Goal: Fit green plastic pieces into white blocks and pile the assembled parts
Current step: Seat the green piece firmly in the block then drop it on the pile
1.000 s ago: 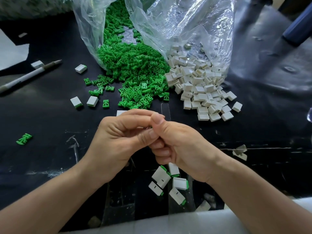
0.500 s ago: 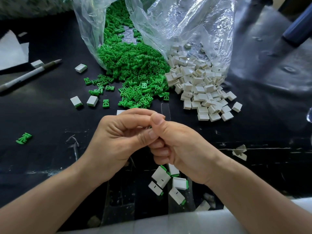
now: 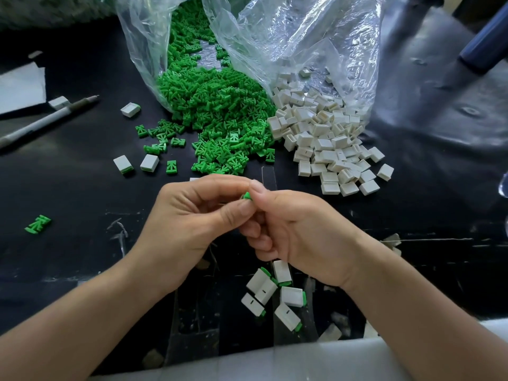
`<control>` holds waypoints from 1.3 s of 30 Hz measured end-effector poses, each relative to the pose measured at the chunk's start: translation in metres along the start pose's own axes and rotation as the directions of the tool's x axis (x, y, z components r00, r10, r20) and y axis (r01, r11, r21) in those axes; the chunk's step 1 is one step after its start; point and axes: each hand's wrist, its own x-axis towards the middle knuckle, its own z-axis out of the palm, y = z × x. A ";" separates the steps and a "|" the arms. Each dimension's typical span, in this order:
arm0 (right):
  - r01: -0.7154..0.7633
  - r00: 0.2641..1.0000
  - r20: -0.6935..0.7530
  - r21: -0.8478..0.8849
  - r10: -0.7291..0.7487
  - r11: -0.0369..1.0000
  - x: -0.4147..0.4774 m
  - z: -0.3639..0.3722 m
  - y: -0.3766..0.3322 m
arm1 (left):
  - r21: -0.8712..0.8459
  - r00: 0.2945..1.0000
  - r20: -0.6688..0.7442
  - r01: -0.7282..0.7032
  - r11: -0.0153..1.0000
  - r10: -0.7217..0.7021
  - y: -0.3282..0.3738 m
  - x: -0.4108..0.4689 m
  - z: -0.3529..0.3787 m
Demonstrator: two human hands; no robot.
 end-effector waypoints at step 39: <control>0.110 0.931 -0.230 -0.563 -0.283 0.819 0.008 0.007 0.016 | -0.129 0.989 -0.066 0.124 0.984 -0.134 -0.006 0.003 0.002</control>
